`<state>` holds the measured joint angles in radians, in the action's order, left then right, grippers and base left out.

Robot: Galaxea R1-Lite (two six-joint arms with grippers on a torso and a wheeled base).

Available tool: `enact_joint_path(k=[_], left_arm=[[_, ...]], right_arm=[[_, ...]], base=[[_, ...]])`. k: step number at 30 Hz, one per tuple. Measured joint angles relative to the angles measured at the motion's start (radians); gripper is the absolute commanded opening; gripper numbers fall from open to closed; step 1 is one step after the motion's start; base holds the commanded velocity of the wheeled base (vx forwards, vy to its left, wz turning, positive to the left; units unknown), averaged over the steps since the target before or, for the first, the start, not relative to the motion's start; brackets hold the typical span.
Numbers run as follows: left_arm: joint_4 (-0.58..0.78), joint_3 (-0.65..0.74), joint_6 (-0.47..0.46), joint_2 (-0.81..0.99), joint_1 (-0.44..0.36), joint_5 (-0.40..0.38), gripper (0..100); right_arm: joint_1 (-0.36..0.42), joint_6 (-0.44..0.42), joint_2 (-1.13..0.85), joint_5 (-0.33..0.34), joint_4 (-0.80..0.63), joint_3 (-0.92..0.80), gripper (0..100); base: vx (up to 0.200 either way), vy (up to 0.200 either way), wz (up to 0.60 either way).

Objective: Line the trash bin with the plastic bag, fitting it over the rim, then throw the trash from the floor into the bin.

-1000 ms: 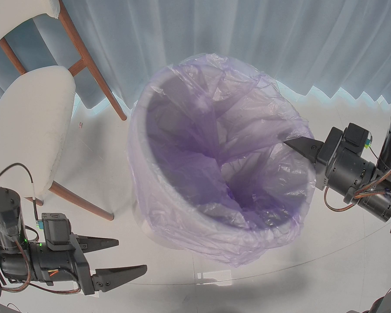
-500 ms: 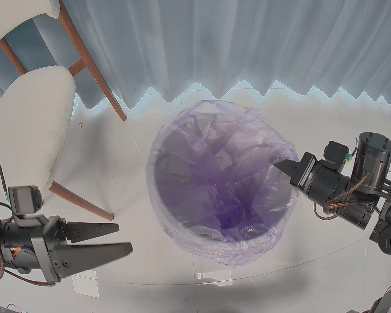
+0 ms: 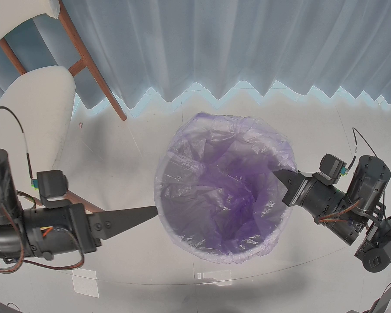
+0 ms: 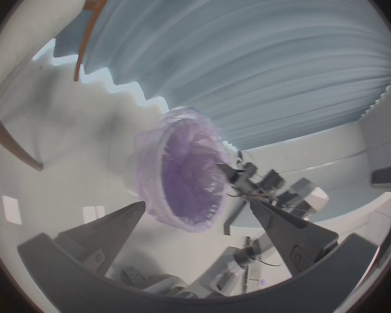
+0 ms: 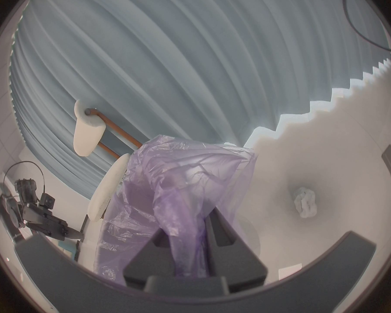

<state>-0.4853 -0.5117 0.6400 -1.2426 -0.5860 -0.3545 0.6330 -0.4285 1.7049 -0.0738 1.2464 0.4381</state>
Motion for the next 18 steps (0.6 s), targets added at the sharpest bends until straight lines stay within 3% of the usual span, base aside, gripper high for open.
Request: enact_joint_path(k=[4, 10, 18], left_arm=[[-0.033, -0.004, -0.017, -0.081, -0.018, 0.084, 100], [-0.072, -0.015, -0.012, -0.091, -0.025, 0.058, 100], [-0.089, -0.026, -0.009, 0.006, -0.026, 0.017, 100]], right_arm=[[0.004, 0.026, 0.05, -0.006, 0.096, -0.026, 0], [0.01, 0.017, 0.131, -0.026, 0.165, -0.037, 0], [0.014, -0.111, 0.314, -0.036, 0.286, 0.029, 0]], base=[[0.0, 0.0, 0.0], [0.0, 0.0, 0.0], [0.0, 0.0, 0.0]])
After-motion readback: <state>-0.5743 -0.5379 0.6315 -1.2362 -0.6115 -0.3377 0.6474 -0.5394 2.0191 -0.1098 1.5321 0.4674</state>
